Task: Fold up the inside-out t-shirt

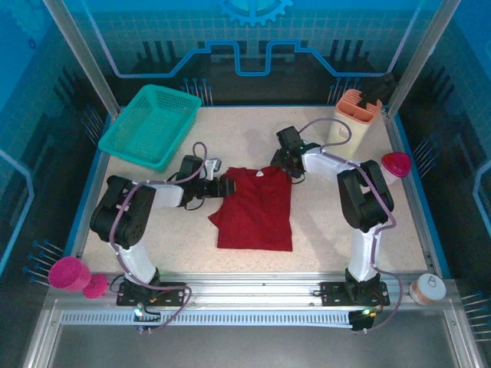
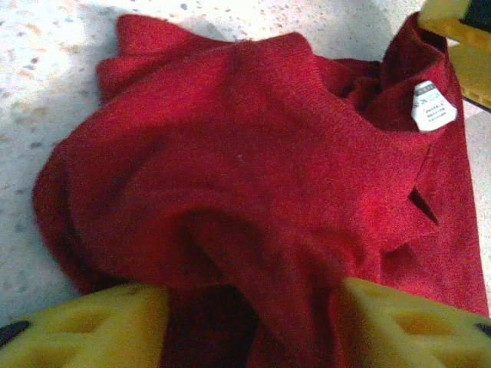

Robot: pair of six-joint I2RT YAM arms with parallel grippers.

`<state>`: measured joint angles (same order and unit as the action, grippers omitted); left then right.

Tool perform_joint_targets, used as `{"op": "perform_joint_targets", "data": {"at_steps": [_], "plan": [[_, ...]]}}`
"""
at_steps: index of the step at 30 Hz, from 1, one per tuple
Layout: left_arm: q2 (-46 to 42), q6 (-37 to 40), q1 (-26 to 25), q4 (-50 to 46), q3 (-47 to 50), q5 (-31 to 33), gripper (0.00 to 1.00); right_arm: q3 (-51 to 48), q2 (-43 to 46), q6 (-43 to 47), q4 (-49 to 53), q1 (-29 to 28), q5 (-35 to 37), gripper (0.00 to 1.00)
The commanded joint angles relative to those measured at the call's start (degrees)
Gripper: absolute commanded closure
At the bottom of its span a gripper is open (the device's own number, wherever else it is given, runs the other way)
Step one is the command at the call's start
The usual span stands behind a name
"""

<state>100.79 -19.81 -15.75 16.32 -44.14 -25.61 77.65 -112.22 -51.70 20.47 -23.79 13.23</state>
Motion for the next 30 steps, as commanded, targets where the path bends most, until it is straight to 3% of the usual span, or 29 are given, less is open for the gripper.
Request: {"op": "perform_joint_targets", "data": {"at_steps": [1, 3, 6, 10, 13, 17, 24, 30], "plan": [[-4.83, -0.54, 0.81, -5.19, -1.06, 0.56, 0.38, -3.35, 9.52, 7.09, 0.88, 0.48, 2.16, 0.33], [-4.76, -1.54, 1.65, -7.85, -3.32, -0.60, 0.36, -7.84, 14.25, 12.37, -0.78, 0.75, 0.67, 0.32], [-0.82, -2.16, 2.34, -9.85, -7.93, -1.65, 0.35, -14.43, 19.80, 21.61, -5.10, 1.63, -8.37, 0.32], [3.17, -1.17, 2.74, -13.50, -14.21, -0.79, 0.35, -18.80, 21.89, 29.36, -6.14, 2.59, -15.74, 0.34], [4.74, 2.33, 2.82, -17.73, -18.57, 3.38, 0.35, -19.28, 21.83, 29.79, -3.29, 2.96, -15.83, 0.34], [10.90, 3.47, 2.59, -33.89, -29.15, 2.43, 0.36, -20.75, 22.59, 29.86, -1.06, 2.32, -17.86, 0.34], [8.74, -0.90, 1.62, -39.15, -27.48, 8.25, 0.33, -24.48, 24.43, 30.99, -0.50, 2.35, -15.55, 0.33], [13.05, -3.63, -0.18, -42.66, -31.69, 8.18, 0.33, -23.02, 22.27, 30.68, 1.35, 2.47, -14.57, 0.32]]}}
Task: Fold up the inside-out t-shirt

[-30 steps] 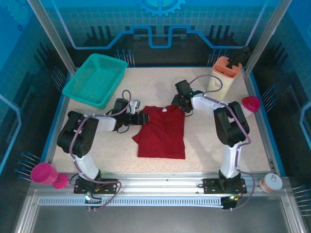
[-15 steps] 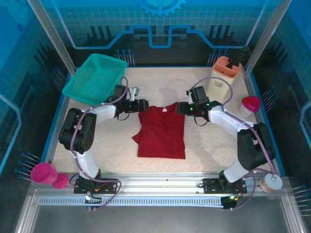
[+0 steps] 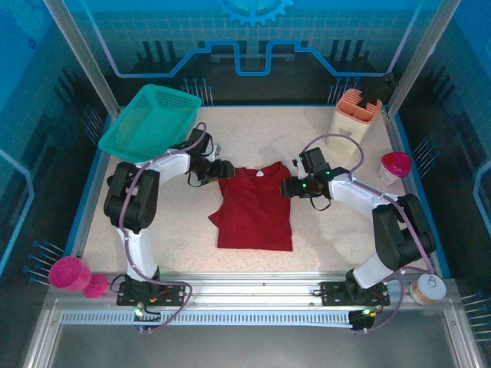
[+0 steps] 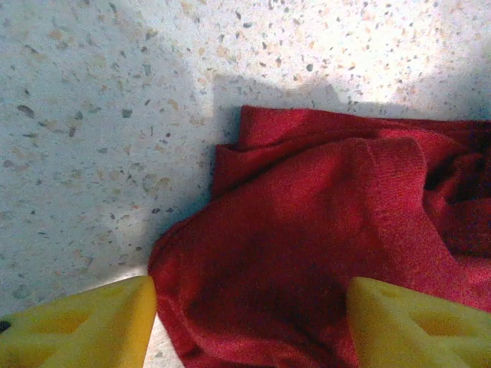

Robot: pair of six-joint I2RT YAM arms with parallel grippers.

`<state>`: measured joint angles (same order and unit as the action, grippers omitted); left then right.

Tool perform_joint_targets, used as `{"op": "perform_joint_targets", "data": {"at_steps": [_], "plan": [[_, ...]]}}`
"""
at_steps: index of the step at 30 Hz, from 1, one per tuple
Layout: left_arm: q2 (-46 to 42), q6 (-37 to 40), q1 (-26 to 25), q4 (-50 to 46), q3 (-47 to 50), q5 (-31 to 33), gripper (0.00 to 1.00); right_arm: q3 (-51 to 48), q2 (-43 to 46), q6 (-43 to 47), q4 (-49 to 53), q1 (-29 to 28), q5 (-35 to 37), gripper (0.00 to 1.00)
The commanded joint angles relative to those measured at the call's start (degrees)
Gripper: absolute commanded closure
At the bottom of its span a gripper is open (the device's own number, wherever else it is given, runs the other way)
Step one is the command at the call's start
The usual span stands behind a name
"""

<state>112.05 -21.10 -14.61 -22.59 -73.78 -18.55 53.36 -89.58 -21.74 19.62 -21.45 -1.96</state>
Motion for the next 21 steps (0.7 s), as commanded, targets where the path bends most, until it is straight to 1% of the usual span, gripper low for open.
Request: {"op": "perform_joint_targets", "data": {"at_steps": [1, 2, 4, 5, 6, 8, 10, 13, 15, 16, 19, 21], "plan": [[2.14, -2.80, -1.67, -3.33, -2.21, 1.29, 0.34, 1.79, -0.94, 0.66, 2.75, 0.14, 1.14, 0.32], [2.65, -3.46, -1.87, -2.58, -2.26, 1.69, 0.38, 1.98, -1.56, 0.61, 2.87, 0.12, 1.57, 0.32], [3.64, -4.66, -1.89, -0.81, -2.77, 1.06, 0.51, 2.92, -3.22, 0.54, 3.48, 0.40, 0.34, 0.33], [3.91, -4.78, -1.91, -0.37, -3.43, 0.48, 0.60, 3.89, -4.32, 0.32, 4.58, 0.45, -0.67, 0.33], [3.62, -4.70, -2.04, 0.60, -3.96, 0.28, 0.71, 4.48, -5.41, 0.49, 5.44, 0.49, -1.54, 0.35], [1.78, -3.81, -2.25, 4.03, -3.97, 0.18, 1.00, 4.20, -7.20, 0.80, 5.16, 0.47, -3.02, 0.37], [-1.57, -2.54, -3.03, 9.36, -2.33, 1.61, 1.00, 2.90, -9.12, 0.51, 2.98, 0.32, -3.96, 0.40], [-7.04, 3.57, -5.15, 19.56, 2.49, 1.08, 1.00, 3.63, -12.92, -0.58, 2.78, 0.04, -3.57, 0.42], [-10.00, 8.73, -6.66, 29.50, 7.69, 0.78, 1.00, 4.29, -14.36, -1.63, 4.11, -0.29, -0.13, 0.42], [-10.95, 10.15, -7.04, 34.27, 10.25, 0.75, 1.00, 4.08, -14.49, -2.19, 3.94, -0.33, 1.40, 0.42], [-12.19, 11.39, -7.19, 50.84, 19.17, 1.33, 1.00, 3.00, -13.58, -3.63, 2.54, 0.16, 1.30, 0.39], [-10.76, 12.91, -7.15, 61.91, 24.44, 2.95, 1.00, 2.57, -12.47, -3.92, 2.36, 0.31, 1.46, 0.37]]}}
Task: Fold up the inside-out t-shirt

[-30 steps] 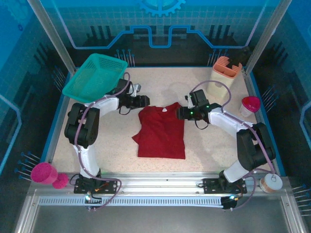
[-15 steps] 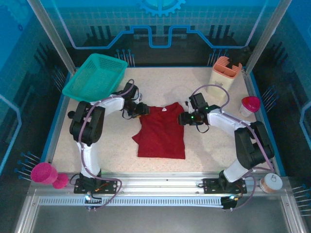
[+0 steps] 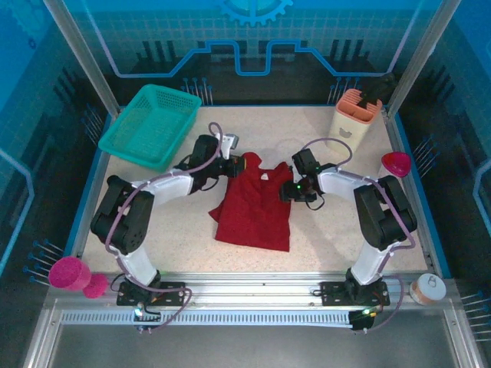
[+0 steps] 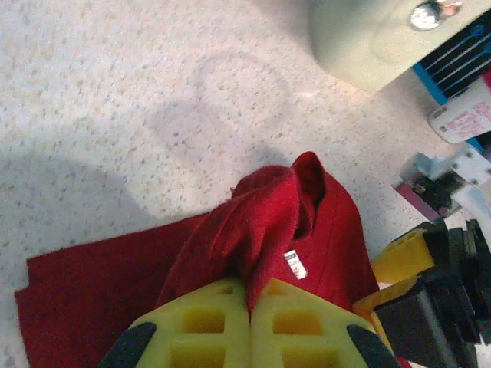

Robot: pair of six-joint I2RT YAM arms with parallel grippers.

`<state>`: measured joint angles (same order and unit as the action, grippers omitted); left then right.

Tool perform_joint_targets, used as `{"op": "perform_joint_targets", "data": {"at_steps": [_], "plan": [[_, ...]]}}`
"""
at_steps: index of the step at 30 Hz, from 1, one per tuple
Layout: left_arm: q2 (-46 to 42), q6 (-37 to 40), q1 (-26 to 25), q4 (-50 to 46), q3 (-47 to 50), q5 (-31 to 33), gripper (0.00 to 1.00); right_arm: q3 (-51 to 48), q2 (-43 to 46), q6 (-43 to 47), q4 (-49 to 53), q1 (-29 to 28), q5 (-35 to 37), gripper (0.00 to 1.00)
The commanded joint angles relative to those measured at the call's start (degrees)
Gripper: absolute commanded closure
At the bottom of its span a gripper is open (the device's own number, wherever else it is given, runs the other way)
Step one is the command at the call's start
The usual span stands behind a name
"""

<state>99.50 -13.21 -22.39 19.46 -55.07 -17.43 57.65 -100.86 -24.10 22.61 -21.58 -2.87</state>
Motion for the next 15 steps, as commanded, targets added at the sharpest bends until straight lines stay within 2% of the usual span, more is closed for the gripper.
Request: {"op": "perform_joint_targets", "data": {"at_steps": [1, 2, 4, 7, 9, 10, 12, 15], "plan": [[3.14, 5.62, 0.61, 22.65, 6.80, 2.63, 1.00, -2.04, -0.45, -1.74, -0.76, 0.45, 2.61, 0.37], [4.73, 5.69, 0.75, 22.74, 6.65, 3.47, 1.00, -2.55, 0.77, -1.97, -1.21, 0.45, 2.73, 0.36], [6.27, 4.14, 1.48, 15.18, 3.32, 3.67, 0.74, -3.32, 3.76, -2.63, -1.86, 0.57, 3.14, 0.35], [6.71, 2.64, 2.15, 6.55, 0.05, 5.78, 0.71, -3.49, 9.51, -3.26, -2.04, 1.16, 5.00, 0.34], [5.47, 0.10, 2.18, 2.65, -0.24, 9.47, 0.58, -2.40, 12.57, -2.24, -1.75, 2.16, 5.66, 0.34], [4.89, -1.26, 2.26, -0.22, -0.74, 11.22, 0.56, -1.40, 13.17, -1.20, -1.30, 2.58, 6.05, 0.33], [4.17, -3.80, 2.82, -6.16, -2.39, 11.61, 0.53, 1.60, 13.09, 4.42, -1.19, 2.75, 5.16, 0.33], [2.71, -6.78, 3.49, -10.68, -3.84, 9.22, 0.46, 3.88, 12.03, 19.10, -6.87, 0.49, -1.29, 0.33]]}}
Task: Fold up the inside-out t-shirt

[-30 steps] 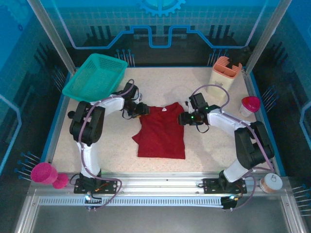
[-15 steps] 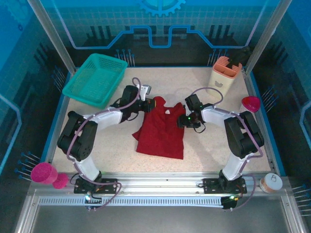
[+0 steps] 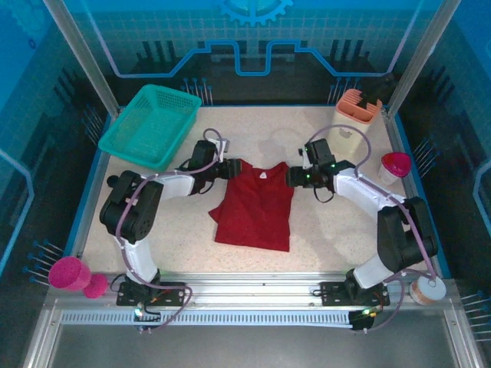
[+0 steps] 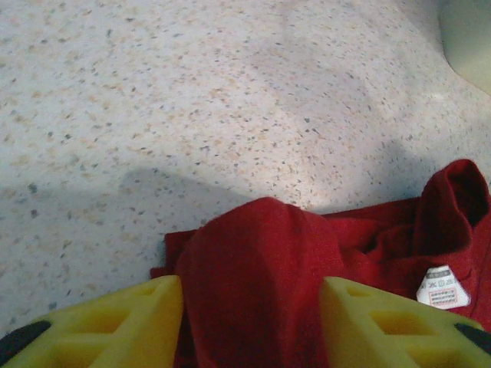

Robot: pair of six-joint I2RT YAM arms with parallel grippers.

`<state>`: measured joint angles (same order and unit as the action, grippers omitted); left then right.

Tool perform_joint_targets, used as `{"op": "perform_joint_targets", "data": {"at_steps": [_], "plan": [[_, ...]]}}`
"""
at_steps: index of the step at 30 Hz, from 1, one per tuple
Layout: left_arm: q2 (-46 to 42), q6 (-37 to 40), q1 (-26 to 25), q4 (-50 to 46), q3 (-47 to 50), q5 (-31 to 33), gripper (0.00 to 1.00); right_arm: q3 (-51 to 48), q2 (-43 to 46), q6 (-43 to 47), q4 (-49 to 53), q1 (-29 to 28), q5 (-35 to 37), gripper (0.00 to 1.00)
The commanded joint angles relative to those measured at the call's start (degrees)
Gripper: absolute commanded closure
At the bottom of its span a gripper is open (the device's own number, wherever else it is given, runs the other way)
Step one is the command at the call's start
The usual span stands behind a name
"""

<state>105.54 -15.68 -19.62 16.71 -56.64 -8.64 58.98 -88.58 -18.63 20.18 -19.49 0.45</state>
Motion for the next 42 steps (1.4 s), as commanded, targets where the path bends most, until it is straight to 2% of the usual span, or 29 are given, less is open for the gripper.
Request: {"op": "perform_joint_targets", "data": {"at_steps": [1, 3, 4, 6, 8, 10, 15, 19, 22, 24, 32, 34, 37, 40, 42], "plan": [[-4.30, -5.18, 0.81, -9.44, -2.65, 0.22, 0.45, 2.64, -0.78, 18.22, -7.27, -2.71, -6.50, 0.33], [-6.94, -6.61, 0.72, -13.19, -3.57, -1.55, 0.45, 4.27, -3.12, 28.30, -11.89, -4.57, -10.63, 0.35], [-7.73, -8.02, 0.72, -14.94, -4.09, -2.26, 0.45, 6.35, -4.95, 30.08, -11.82, -4.85, -11.34, 0.38], [-8.59, -13.11, 0.43, -19.40, -5.67, -5.66, 0.46, 13.69, -10.09, 30.60, -7.48, -4.70, -14.18, 0.46], [-8.59, -15.97, -1.22, -20.75, -5.74, -11.69, 0.46, 19.42, -14.63, 29.23, -3.85, -5.18, -16.59, 0.49], [-9.08, -17.88, -4.19, -19.89, -3.79, -14.17, 0.46, 22.73, -18.53, 28.04, -1.79, -5.46, -18.65, 0.49], [-8.68, -24.46, -9.44, -10.48, 4.31, -14.29, 0.49, 31.10, -28.32, 25.43, 4.55, -4.61, -20.20, 0.48], [-7.82, -24.59, -11.91, -7.15, 11.04, -12.71, 0.50, 41.00, -37.24, 22.22, 11.89, -3.64, -25.19, 0.43], [-8.59, -21.11, -12.97, -13.29, 12.92, -10.18, 0.51, 48.48, -43.38, 19.82, 18.93, -2.91, -27.67, 0.41], [-9.91, -19.78, -13.13, -14.72, 15.36, -8.89, 0.51, 52.95, -47.07, 19.25, 23.49, -2.27, -32.14, 0.47], [-9.20, -18.87, -13.21, -9.61, 22.10, -13.45, 0.51, 50.22, -47.26, 23.71, 23.45, -2.29, -44.44, 0.49], [-8.60, -18.49, -13.14, -9.80, 22.45, -14.10, 0.52, 50.31, -48.18, 24.19, 23.27, -2.33, -45.25, 0.49], [-8.52, -18.44, -13.21, -8.36, 23.04, -14.82, 0.52, 51.21, -50.41, 20.15, 21.06, -2.41, -44.54, 0.47], [-7.87, -18.09, -13.16, -7.26, 22.14, -15.39, 0.52, 52.39, -53.04, 17.41, 19.99, -2.04, -49.98, 0.51], [-8.13, -18.08, -13.14, -7.12, 22.46, -14.60, 0.52, 51.92, -53.45, 16.72, 18.65, -2.27, -50.60, 0.52]]}}
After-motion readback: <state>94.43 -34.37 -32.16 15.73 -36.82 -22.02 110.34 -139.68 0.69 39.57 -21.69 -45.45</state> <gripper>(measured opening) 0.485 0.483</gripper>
